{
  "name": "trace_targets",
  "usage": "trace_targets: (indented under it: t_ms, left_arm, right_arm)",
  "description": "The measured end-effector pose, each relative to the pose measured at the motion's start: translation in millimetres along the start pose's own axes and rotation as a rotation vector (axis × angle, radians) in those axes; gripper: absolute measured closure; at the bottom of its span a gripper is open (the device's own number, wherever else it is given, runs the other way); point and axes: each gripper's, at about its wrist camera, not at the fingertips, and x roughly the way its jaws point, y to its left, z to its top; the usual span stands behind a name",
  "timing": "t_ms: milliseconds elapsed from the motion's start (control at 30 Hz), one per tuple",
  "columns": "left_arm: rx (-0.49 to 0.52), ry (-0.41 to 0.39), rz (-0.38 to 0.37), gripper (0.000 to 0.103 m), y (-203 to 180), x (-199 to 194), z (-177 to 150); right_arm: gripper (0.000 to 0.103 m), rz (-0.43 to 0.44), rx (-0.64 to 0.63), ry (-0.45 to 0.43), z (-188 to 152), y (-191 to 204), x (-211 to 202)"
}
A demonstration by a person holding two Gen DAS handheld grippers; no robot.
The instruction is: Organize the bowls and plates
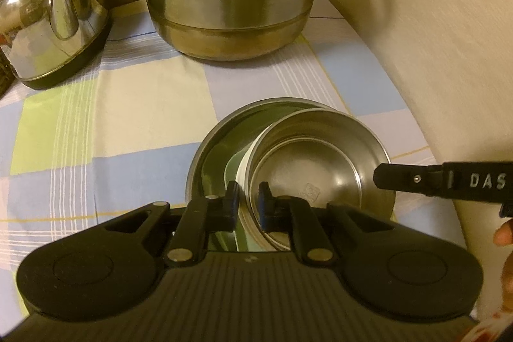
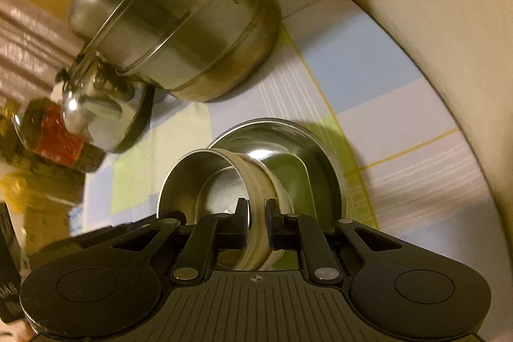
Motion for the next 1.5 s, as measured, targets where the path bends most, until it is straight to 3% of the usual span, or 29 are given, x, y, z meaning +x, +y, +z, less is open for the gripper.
trace_targets:
  t_ms: [33,100,167,267,400,567,733,933,1300,1500]
  left_arm:
    - [0.004,-0.007,-0.004,0.092,1,-3,-1]
    - [0.018,-0.029,-0.001,0.092,2,-11,-2]
    - [0.038,-0.059,-0.002,0.09,4,-23,-4]
    - [0.061,-0.109,-0.008,0.08,8,-46,-12]
    - [0.103,-0.175,-0.018,0.077,17,-82,-34]
    - [0.164,-0.24,-0.019,0.064,29,-125,-75]
    - [0.22,-0.261,-0.035,0.059,36,-152,-123]
    - [0.142,-0.203,-0.075,0.059,51,-171,-169]
    - [0.061,-0.167,-0.035,0.06,34,-206,-234]
    - [0.029,-0.141,-0.028,0.06,9,-214,-267]
  right_arm:
    - [0.087,-0.009,-0.023,-0.016,-2,4,-3]
    - [0.067,-0.019,-0.054,-0.055,-8,12,-10]
    - [0.06,-0.025,-0.082,-0.105,-16,21,-21]
    - [0.059,-0.054,-0.123,-0.174,-32,35,-38]
    - [0.059,-0.103,-0.183,-0.266,-72,52,-62]
    - [0.059,-0.154,-0.196,-0.32,-130,69,-82]
    - [0.059,-0.165,-0.17,-0.316,-181,81,-94]
    - [0.059,-0.194,-0.219,-0.301,-227,94,-112]
    - [0.059,-0.144,-0.24,-0.182,-272,82,-137]
    - [0.059,-0.13,-0.271,-0.164,-299,68,-156]
